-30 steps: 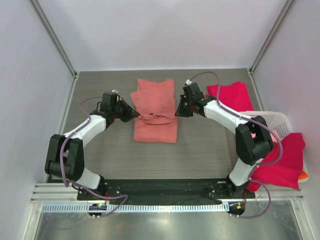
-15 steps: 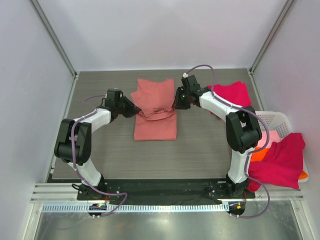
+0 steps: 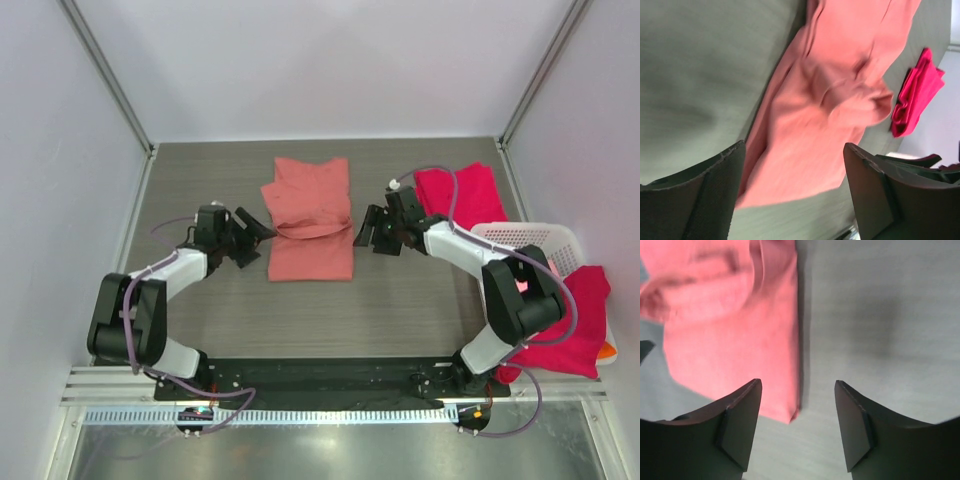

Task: Fold and stack the t-shirts
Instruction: Fold the tshirt

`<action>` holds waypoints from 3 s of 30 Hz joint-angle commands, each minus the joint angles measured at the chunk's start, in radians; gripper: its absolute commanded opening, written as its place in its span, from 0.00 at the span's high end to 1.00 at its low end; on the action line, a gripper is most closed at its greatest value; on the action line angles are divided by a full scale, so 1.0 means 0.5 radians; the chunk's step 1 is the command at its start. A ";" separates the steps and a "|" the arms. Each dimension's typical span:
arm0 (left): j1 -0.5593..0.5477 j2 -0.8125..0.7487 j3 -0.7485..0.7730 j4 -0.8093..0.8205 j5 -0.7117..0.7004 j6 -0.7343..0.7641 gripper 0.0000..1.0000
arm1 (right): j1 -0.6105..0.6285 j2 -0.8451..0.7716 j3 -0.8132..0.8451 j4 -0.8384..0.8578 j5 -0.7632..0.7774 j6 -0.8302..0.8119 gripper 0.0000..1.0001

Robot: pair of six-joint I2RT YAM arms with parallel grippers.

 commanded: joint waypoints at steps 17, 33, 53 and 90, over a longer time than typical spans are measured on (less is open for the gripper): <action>-0.008 -0.282 -0.470 0.034 0.189 0.122 0.39 | 0.149 -0.021 -0.654 0.754 -0.433 0.491 0.51; -0.029 -0.123 -0.562 0.193 0.259 0.091 0.57 | 0.149 -0.018 -0.663 0.779 -0.424 0.516 0.98; -0.093 -0.098 -0.403 0.151 0.321 0.054 1.00 | 0.152 -0.095 -0.360 0.445 -0.332 0.384 0.99; -0.455 -1.316 -0.286 -0.801 0.051 -0.068 1.00 | 0.177 -0.887 -0.262 -0.273 -0.111 0.136 0.99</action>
